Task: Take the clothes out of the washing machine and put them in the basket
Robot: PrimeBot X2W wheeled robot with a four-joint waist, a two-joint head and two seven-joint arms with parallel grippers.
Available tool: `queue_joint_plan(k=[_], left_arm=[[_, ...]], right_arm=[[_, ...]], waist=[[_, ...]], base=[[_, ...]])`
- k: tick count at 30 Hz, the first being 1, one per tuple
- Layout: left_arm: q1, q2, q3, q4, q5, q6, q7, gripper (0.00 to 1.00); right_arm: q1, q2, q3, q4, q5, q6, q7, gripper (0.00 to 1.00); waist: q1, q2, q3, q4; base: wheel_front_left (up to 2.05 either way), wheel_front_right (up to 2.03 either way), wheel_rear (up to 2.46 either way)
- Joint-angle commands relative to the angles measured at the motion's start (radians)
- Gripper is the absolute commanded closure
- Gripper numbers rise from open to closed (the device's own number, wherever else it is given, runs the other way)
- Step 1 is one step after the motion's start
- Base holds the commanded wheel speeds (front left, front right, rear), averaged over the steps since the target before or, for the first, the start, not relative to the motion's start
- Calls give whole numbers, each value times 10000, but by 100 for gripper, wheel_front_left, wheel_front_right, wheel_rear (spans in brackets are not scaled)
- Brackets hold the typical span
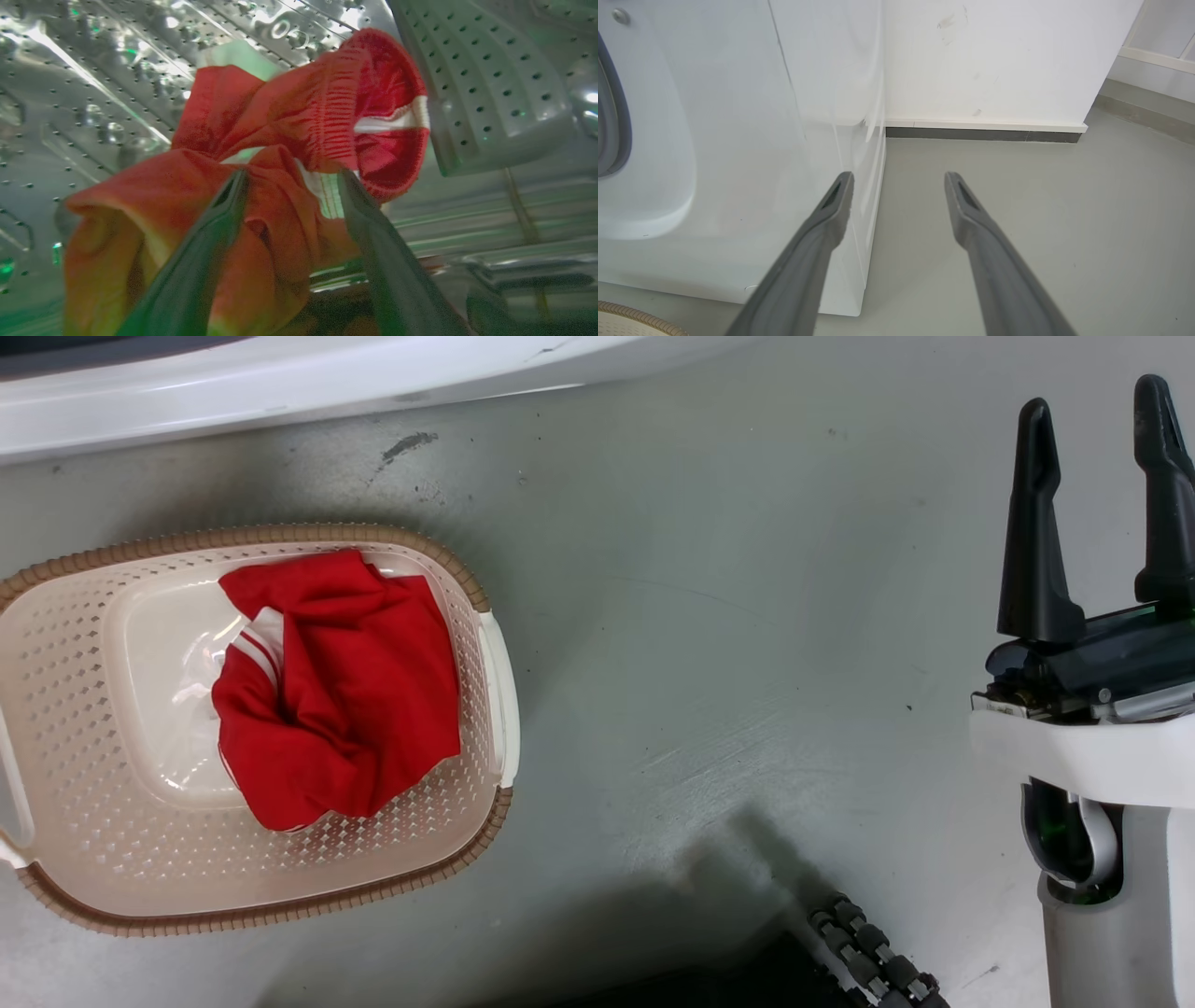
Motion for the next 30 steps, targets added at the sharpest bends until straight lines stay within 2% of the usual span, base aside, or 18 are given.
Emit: queue_joint_plan(k=[1,3,4,5,6,11,15,22,30], left_arm=[[344,113,8,34,10,107,21,0],[451,132,-26,-54,-6,180,112,0],[497,126,-56,-91,-12,191,160,4],[538,120,-89,-121,-15,189,242,71],[566,131,-109,-171,-32,183,285,100],[646,225,-188,-587,-109,157,397,100],[717,217,-269,-1230,-112,211,90,100],[1419,281,-265,-2167,-318,400,-750,100],[2446,53,-130,-2736,-829,413,-1987,100]], right_arm=[[-105,17,-35,-29,98,-7,-17,0],[-94,17,-57,-21,121,-7,-17,0],[-88,17,-65,-9,133,-7,-17,0],[-81,17,-70,3,121,-7,-17,0],[-72,17,-63,13,115,-7,-17,0],[-31,17,-65,50,139,-7,-17,0],[33,17,-93,95,82,-7,-17,0],[244,17,-114,225,-85,-7,-17,0],[532,16,-173,387,-422,-7,-17,0]], waist=[[-1,0,33,-8],[-1,0,54,-5],[-1,0,60,-3],[-1,0,59,-2],[-1,0,52,-5],[-1,0,-15,-16],[-1,0,-155,11],[-1,0,-772,173],[-1,0,-1750,564]], base=[[0,0,0],[0,0,0],[0,0,0],[0,0,0],[0,0,0],[0,0,0],[0,0,0],[0,0,0],[0,0,0]])
